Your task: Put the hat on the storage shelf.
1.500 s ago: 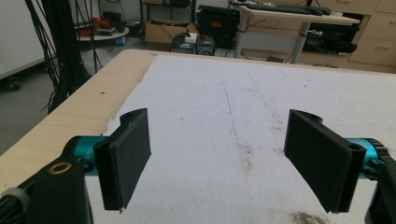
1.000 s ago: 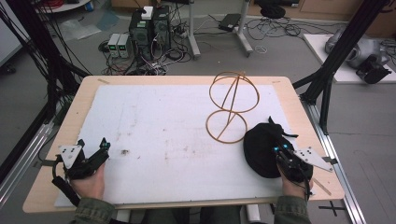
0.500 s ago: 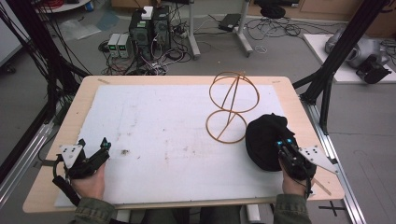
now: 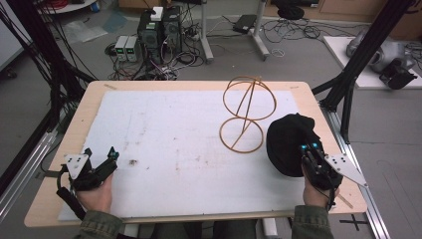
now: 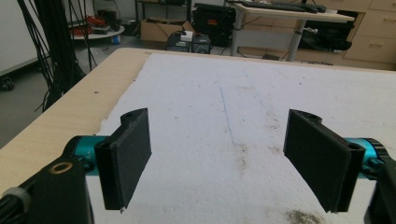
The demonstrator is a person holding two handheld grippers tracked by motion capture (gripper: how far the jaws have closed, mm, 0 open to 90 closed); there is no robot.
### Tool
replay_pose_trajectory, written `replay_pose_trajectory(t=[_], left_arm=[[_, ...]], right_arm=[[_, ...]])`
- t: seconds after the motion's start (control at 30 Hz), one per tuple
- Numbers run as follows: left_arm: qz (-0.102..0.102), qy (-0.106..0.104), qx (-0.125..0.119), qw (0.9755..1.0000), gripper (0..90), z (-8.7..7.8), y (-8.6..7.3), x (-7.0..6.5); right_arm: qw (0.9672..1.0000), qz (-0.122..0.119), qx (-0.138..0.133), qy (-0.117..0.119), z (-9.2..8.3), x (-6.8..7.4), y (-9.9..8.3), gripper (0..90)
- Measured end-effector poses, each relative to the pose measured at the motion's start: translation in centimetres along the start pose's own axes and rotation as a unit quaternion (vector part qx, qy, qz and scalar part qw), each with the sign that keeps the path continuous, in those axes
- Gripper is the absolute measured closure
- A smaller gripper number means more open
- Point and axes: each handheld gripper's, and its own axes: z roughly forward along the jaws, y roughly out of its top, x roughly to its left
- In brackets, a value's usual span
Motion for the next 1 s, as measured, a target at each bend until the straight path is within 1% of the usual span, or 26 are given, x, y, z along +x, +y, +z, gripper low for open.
replay_pose_trajectory(t=[0.13,0.17,0.23,0.3,0.33,0.37,0.4,0.43,0.47,0.5,0.57,0.6,0.63,0.7,0.73,0.8,0.83,0.97,1.0], left_arm=[[-0.003,-0.001,-0.001,1.0000,23.3,0.0,0.0,0.1],[0.001,-0.004,-0.002,1.0000,23.3,0.0,0.2,0.1],[0.002,-0.005,-0.006,1.0000,23.3,-0.1,0.3,0.1],[0.003,-0.009,-0.008,0.9999,23.4,-0.2,0.5,0.2],[0.003,-0.009,-0.009,0.9999,23.4,-0.2,0.5,0.2],[0.000,-0.009,-0.008,0.9999,23.3,-0.2,0.5,0.3],[-0.002,-0.010,-0.007,0.9999,23.3,-0.1,0.5,0.3],[-0.004,-0.010,-0.006,0.9999,23.3,-0.1,0.5,0.4],[-0.005,-0.011,-0.007,0.9999,23.3,-0.1,0.5,0.4],[-0.005,-0.012,-0.007,0.9999,23.3,-0.1,0.5,0.3],[-0.002,-0.015,-0.008,0.9999,23.3,-0.1,0.5,0.3],[-0.002,-0.016,-0.009,0.9998,23.3,-0.1,0.6,0.3],[-0.001,-0.017,-0.009,0.9998,23.3,-0.1,0.6,0.2],[-0.001,-0.019,-0.009,0.9998,23.3,-0.1,0.6,0.2],[0.000,-0.020,-0.008,0.9998,23.3,-0.1,0.6,0.1],[0.001,-0.022,-0.008,0.9997,23.4,-0.1,0.6,0.0],[0.001,-0.024,-0.007,0.9997,23.3,-0.2,0.6,-0.1],[0.002,-0.029,-0.004,0.9996,23.4,-0.1,0.4,-0.3],[0.002,-0.029,-0.004,0.9996,23.3,-0.1,0.4,-0.3]], right_arm=[[1.0000,0.003,-0.008,-0.005,0.0,0.0,0.6,85.3],[0.9998,-0.002,-0.016,-0.010,0.0,0.2,0.9,85.3],[0.9997,-0.006,-0.018,-0.012,0.1,0.2,1.1,85.4],[0.9995,-0.010,-0.023,-0.020,0.1,0.3,1.5,85.4],[0.9994,-0.009,-0.026,-0.021,0.2,0.3,1.8,85.4],[0.9992,-0.009,-0.029,-0.027,0.5,0.4,2.3,85.4],[0.9992,-0.009,-0.029,-0.027,0.5,0.4,2.3,85.4],[0.9989,-0.010,-0.033,-0.031,0.9,0.5,3.0,85.4],[0.9989,-0.010,-0.033,-0.031,0.9,0.5,3.0,85.4],[0.9983,-0.017,-0.040,-0.038,1.1,0.6,3.8,85.4],[0.9976,-0.025,-0.049,-0.043,1.2,0.7,4.7,85.4],[0.9976,-0.025,-0.049,-0.043,1.2,0.7,4.7,85.4],[0.9970,-0.031,-0.057,-0.043,1.4,0.7,5.8,85.4],[0.9963,-0.040,-0.062,-0.044,1.6,0.8,6.9,85.4],[0.9963,-0.040,-0.062,-0.044,1.6,0.8,6.9,85.4],[0.9956,-0.047,-0.068,-0.042,1.8,1.0,7.9,85.4],[0.9949,-0.052,-0.076,-0.041,2.0,1.2,8.8,85.4],[0.9940,-0.053,-0.089,-0.037,2.4,1.7,10.3,85.4],[0.9940,-0.053,-0.089,-0.037,2.4,1.7,10.3,85.4]])
